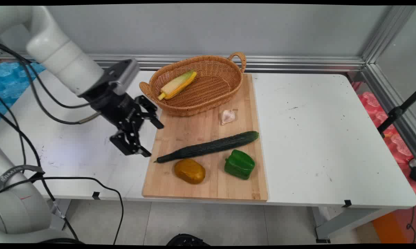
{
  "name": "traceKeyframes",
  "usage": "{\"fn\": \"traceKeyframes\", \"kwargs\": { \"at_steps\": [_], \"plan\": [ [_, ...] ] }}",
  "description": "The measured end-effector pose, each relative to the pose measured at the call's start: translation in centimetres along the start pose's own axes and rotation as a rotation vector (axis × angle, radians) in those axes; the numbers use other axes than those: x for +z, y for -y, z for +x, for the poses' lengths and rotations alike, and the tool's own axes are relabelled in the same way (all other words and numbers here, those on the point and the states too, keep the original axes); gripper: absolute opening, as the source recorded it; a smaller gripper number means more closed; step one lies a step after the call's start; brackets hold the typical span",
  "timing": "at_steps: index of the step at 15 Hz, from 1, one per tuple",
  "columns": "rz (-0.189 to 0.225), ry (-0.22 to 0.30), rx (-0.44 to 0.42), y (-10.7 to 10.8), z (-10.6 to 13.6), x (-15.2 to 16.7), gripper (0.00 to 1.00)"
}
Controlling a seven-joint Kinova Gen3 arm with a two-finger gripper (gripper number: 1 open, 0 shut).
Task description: Pick up the potato from the cutting board
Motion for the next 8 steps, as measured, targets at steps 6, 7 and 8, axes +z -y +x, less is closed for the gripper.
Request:
{"fn": "traceKeyframes", "kwargs": {
  "at_steps": [6,7,8],
  "plan": [
    [-0.024,0.024,0.08,0.0,3.2,3.7,1.0],
    [-0.029,0.03,0.091,0.0,3.7,4.5,1.0],
    [-0.034,0.036,0.101,0.0,4.2,5.1,1.0]
  ]
}}
